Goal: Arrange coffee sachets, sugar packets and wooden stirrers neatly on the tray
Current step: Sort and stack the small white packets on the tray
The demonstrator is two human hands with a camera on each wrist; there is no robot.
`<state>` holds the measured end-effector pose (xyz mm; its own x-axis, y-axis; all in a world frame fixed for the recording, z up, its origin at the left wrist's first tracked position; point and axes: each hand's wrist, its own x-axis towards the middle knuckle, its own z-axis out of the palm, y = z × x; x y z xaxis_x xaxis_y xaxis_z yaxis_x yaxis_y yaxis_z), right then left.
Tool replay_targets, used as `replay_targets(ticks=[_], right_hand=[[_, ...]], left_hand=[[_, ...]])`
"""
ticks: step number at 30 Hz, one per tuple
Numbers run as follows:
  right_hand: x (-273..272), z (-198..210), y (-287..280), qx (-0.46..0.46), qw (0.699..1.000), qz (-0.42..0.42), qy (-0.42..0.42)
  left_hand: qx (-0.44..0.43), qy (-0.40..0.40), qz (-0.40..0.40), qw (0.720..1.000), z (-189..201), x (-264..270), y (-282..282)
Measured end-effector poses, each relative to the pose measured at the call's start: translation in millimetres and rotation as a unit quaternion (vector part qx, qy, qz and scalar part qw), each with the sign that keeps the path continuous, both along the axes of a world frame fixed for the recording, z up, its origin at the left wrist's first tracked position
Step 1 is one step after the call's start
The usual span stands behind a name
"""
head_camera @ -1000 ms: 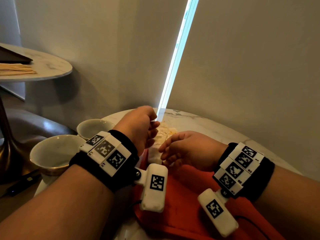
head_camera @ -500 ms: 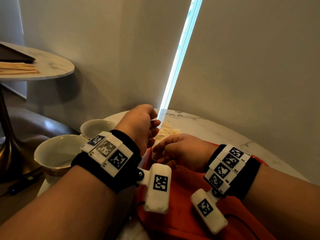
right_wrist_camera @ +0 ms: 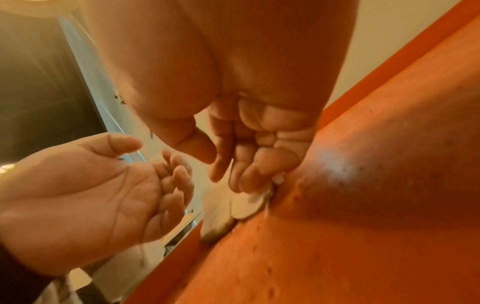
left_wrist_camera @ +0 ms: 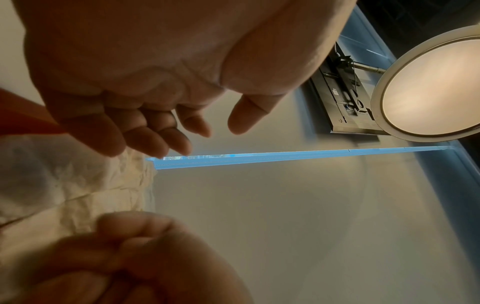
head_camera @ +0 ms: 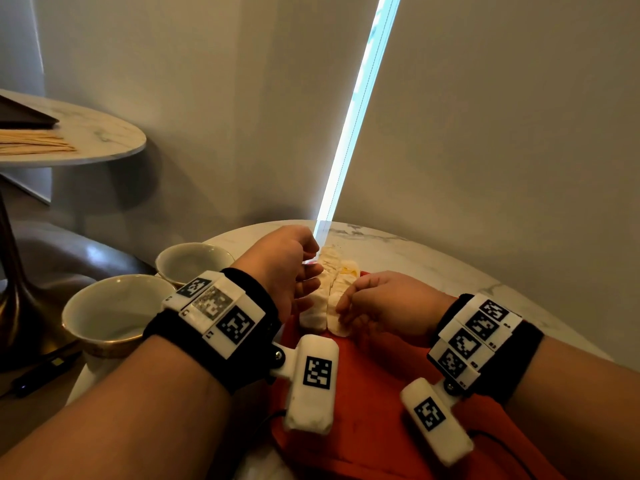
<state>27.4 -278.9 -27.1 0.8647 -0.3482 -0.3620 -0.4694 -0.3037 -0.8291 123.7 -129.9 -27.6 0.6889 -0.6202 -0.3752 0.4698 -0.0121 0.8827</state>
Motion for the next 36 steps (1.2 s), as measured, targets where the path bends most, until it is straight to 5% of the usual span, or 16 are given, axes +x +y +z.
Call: replay_targets(ticks=[6, 10, 19, 36], right_hand=[[16.7, 2.0, -28.5, 0.085, 0.977, -0.181, -0.068], [30.2, -0.6, -28.8, 0.178, 0.965, -0.178, -0.076], [39.7, -1.2, -22.1, 0.146, 0.965, -0.203, -0.075], [31.2, -2.8, -10.5, 0.227, 0.947, -0.214, -0.081]], left_hand=[[0.000, 0.015, -0.008, 1.000, -0.8, -0.2, -1.9], [-0.004, 0.018, -0.031, 0.999, -2.9, -0.1, -5.1], [0.034, 0.015, -0.140, 0.989, -8.2, -11.7, -13.0], [0.038, 0.001, -0.148, 0.988, -11.8, -12.2, -14.5]])
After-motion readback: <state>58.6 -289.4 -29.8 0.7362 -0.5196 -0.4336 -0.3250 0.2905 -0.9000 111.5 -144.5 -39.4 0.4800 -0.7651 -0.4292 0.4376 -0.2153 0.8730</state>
